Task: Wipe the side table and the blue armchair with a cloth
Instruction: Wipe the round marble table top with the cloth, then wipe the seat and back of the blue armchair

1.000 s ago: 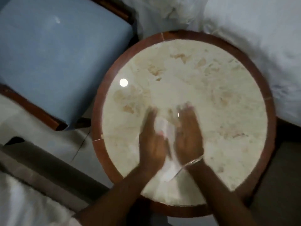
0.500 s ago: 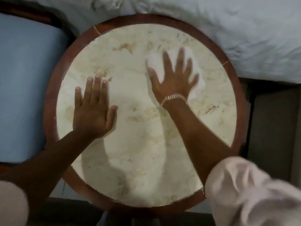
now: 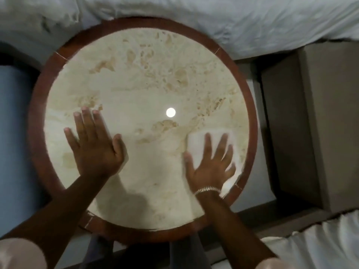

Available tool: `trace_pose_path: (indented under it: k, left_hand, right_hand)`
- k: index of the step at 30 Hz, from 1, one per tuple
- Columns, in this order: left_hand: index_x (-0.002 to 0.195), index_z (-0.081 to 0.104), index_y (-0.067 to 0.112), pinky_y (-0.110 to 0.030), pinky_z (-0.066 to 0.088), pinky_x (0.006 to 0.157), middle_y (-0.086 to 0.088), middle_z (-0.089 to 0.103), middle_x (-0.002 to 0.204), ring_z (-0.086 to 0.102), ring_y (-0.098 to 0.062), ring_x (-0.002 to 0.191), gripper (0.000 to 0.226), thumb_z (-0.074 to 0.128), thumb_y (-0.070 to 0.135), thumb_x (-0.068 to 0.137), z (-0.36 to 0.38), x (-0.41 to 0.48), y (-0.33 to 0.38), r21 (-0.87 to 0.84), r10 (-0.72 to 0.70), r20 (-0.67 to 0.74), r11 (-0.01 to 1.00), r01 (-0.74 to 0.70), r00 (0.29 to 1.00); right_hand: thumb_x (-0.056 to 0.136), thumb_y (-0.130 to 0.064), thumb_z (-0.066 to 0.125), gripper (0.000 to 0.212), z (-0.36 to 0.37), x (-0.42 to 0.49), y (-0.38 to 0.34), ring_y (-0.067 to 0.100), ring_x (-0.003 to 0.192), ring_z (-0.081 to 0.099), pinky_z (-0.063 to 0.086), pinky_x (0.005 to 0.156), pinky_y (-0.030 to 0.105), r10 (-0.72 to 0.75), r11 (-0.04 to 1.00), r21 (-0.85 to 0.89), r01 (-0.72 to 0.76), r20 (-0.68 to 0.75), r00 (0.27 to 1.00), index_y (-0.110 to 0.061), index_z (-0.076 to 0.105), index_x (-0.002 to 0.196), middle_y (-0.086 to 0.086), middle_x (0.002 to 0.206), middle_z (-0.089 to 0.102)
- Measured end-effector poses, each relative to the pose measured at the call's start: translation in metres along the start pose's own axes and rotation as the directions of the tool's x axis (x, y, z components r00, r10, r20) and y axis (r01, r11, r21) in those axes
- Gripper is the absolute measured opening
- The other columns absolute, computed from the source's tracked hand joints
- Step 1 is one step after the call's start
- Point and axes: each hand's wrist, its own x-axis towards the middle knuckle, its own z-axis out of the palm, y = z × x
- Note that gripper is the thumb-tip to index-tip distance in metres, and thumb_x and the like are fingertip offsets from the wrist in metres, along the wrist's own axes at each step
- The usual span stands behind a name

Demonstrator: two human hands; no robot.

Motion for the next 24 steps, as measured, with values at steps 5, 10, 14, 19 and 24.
trace_pose_path:
  k: [5, 10, 14, 19, 24]
  left_hand:
    - [0.161, 0.011, -0.002, -0.062, 0.006, 0.128, -0.028, 0.009, 0.169, 0.006, -0.045, 0.158, 0.079, 0.034, 0.046, 0.103, -0.028, 0.001, -0.008, -0.099, 0.047, 0.147, 0.995, -0.032, 0.988]
    - [0.161, 0.006, 0.004, -0.048, 0.0, 0.131, -0.018, 0.001, 0.172, -0.001, -0.033, 0.161, 0.083, 0.042, 0.049, 0.102, -0.072, 0.001, -0.084, -0.487, 0.24, 0.256, 0.869, -0.089, 0.937]
    - [0.162, 0.007, 0.006, -0.051, -0.002, 0.13, -0.015, 0.0, 0.173, -0.01, -0.028, 0.158, 0.084, 0.032, 0.054, 0.098, -0.117, -0.012, -0.237, -0.445, 0.17, 0.216, 0.894, -0.058, 0.962]
    - [0.16, 0.013, -0.002, -0.061, 0.008, 0.128, -0.023, 0.008, 0.17, 0.002, -0.038, 0.159, 0.094, 0.019, 0.066, 0.096, -0.16, -0.044, -0.429, -0.246, -0.016, 0.167, 0.967, 0.058, 0.986]
    - [0.158, 0.019, -0.005, -0.065, 0.014, 0.124, -0.03, 0.015, 0.168, 0.013, -0.047, 0.157, 0.083, 0.031, 0.051, 0.099, -0.192, -0.033, -0.563, 0.141, 0.064, -0.055, 0.988, -0.055, 0.996]
  right_hand:
    - [0.082, -0.072, 0.049, 0.079, 0.029, -0.132, -0.059, 0.041, 0.148, 0.029, 0.029, 0.105, 0.068, -0.522, 0.847, -0.027, 0.531, 0.15, 0.84, -0.042, 0.033, 0.152, 0.009, 0.167, 0.022]
    - [0.074, -0.061, 0.051, 0.071, 0.01, -0.121, -0.123, 0.054, 0.108, 0.056, 0.049, 0.083, 0.059, -0.13, 0.991, -0.007, 0.133, 0.154, 0.98, -0.023, 0.058, 0.133, 0.024, 0.152, 0.042]
    - [0.074, -0.044, 0.074, 0.066, 0.019, -0.144, -0.254, 0.053, 0.115, 0.053, 0.046, 0.088, 0.057, -0.381, 0.924, 0.055, 0.377, 0.115, 0.917, -0.022, 0.06, 0.135, 0.023, 0.153, 0.043]
    - [0.09, -0.05, 0.06, 0.065, 0.053, -0.179, -0.452, 0.037, 0.141, 0.036, 0.031, 0.114, 0.048, -0.563, 0.806, 0.292, 0.515, 0.111, 0.819, -0.031, 0.042, 0.149, 0.006, 0.163, 0.029]
    - [0.093, -0.063, 0.041, 0.064, 0.089, -0.191, -0.611, 0.041, 0.145, 0.025, 0.026, 0.111, 0.061, -0.555, 0.809, 0.263, 0.525, 0.051, 0.83, -0.039, 0.029, 0.152, 0.005, 0.167, 0.017]
